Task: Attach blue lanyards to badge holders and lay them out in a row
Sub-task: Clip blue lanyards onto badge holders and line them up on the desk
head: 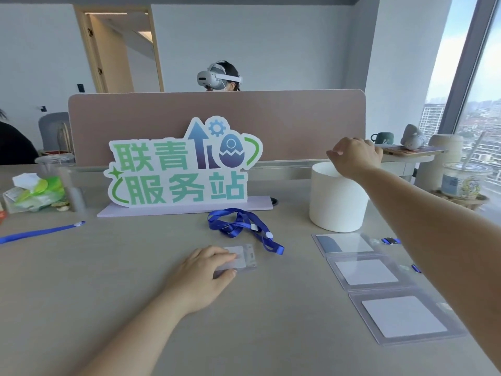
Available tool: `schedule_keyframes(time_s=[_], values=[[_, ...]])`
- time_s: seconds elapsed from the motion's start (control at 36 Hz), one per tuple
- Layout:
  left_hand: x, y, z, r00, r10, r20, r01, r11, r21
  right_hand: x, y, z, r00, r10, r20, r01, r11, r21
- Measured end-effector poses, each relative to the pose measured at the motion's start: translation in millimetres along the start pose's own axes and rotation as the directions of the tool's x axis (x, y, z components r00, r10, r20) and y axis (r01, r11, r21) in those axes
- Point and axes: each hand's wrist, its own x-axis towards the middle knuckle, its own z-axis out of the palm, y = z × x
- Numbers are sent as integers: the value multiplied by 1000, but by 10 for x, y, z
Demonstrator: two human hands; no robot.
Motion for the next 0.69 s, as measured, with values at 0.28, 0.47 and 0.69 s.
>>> schedule_keyframes(time_s=[0.28,0.47,0.69], values=[[-69,19,-35,998,-12,-64,10,1000,-26,-901,-451,504,902,-424,79,414,903,115],[-170,33,-70,996,-8,-86,4,999,-44,-1543,-707,784,842,-292,454,147,933,328],[-436,-211,-128,998,-57,-39,55,996,-67,-1439,-887,900,826,-70,560,-77,969,235]])
